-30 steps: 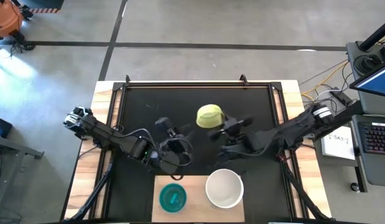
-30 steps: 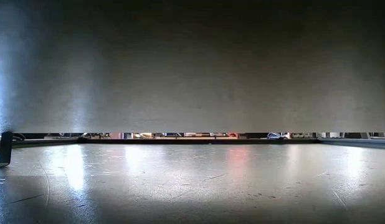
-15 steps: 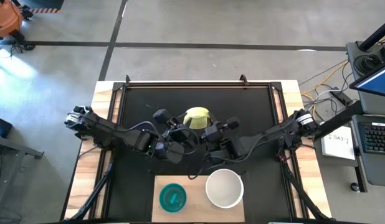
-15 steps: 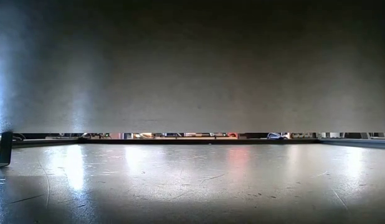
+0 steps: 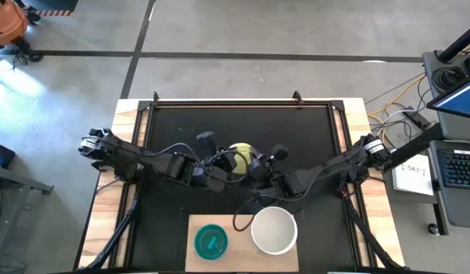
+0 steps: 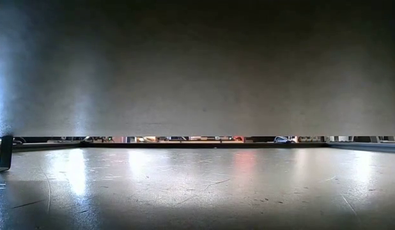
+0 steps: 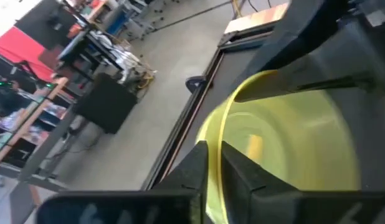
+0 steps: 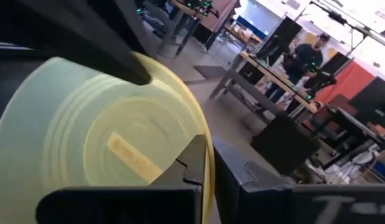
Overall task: Place and stack bowls onto a shelf
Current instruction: Stack the yellow bowl on top of the light blue bowl on the shelf, then return to Home Position
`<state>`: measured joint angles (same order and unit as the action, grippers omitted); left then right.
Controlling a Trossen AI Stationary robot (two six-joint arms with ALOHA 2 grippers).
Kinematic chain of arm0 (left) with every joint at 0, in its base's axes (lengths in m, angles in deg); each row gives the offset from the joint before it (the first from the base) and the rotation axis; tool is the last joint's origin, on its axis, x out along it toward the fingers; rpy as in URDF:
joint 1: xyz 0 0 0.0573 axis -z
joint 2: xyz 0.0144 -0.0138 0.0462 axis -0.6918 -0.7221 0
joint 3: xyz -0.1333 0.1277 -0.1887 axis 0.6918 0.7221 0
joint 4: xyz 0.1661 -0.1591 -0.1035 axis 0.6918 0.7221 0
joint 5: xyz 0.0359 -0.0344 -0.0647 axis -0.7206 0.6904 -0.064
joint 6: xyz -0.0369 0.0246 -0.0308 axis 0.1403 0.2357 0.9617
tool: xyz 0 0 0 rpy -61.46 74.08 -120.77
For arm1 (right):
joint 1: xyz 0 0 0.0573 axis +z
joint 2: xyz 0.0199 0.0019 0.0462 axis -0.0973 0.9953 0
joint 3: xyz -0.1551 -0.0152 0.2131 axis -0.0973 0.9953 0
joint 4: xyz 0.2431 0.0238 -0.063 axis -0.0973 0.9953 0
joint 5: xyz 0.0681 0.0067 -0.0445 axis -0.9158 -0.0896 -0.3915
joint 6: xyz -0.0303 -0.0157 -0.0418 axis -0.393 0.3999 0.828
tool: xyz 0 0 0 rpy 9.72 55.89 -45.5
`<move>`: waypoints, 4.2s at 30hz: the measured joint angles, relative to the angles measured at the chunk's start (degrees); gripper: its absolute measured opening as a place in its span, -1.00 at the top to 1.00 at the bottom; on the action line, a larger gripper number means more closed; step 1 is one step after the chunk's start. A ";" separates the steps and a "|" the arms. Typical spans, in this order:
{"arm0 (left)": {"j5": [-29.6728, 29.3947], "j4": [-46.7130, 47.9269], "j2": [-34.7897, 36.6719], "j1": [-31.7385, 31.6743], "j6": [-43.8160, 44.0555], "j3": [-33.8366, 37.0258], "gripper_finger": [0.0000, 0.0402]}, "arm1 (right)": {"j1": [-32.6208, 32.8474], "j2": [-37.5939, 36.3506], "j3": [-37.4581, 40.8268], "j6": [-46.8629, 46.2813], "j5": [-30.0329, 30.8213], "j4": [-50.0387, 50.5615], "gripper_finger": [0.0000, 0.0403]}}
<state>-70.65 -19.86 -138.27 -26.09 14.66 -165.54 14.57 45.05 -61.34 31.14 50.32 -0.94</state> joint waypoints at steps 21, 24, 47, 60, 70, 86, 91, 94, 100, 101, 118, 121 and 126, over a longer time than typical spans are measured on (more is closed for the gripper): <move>24.14 9.93 -0.11 -0.51 14.63 0.00 1.00 | -0.56 -0.25 -0.66 0.49 -27.58 -1.63 0.67; 28.49 12.69 -0.24 -0.43 17.10 0.00 1.00 | -0.54 -0.28 -0.94 0.31 -32.79 -2.50 0.53; 48.96 23.15 0.85 10.69 39.41 0.07 1.00 | 3.39 -6.53 -20.00 -8.63 -59.71 40.87 0.10; 44.18 18.45 -2.71 18.92 45.51 0.09 1.00 | 10.48 -16.33 -6.78 -5.61 -59.72 34.21 0.16; 41.18 20.08 -5.73 18.53 43.09 0.09 1.00 | 13.24 -24.80 9.91 -5.61 -63.36 16.49 0.16; 41.40 20.55 -7.23 18.28 43.83 0.09 0.67 | 13.73 -33.48 28.38 -5.64 -67.67 -1.39 0.16; 41.62 24.95 -7.11 18.22 41.66 -3.09 0.40 | 13.73 -36.50 32.99 -5.51 -67.67 -5.64 0.16; 38.60 30.04 -7.06 18.34 40.89 -6.76 0.31 | 13.73 -38.47 36.62 -4.39 -67.65 -10.68 0.16; 30.77 36.98 -5.82 18.66 37.96 -9.88 0.26 | 13.64 -43.09 46.93 1.12 -67.60 -25.55 0.16; 30.57 37.90 -5.41 18.54 37.29 -9.88 0.26 | 13.44 -43.82 48.63 2.13 -67.62 -28.23 0.16; 14.98 42.23 4.97 17.45 37.34 -9.49 0.26 | -1.97 -54.57 67.61 19.00 -70.37 -56.79 0.16; 13.47 42.36 5.82 17.45 37.32 -9.49 0.26 | -6.84 -58.34 69.26 19.04 -75.79 -56.95 0.16; 12.08 42.61 5.92 17.44 37.11 -9.44 0.26 | -12.97 -64.85 72.03 20.38 -79.28 -56.94 0.16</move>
<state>-58.57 22.75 -132.34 -8.65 51.77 -174.98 1.60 -19.80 10.69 51.52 -28.96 -57.88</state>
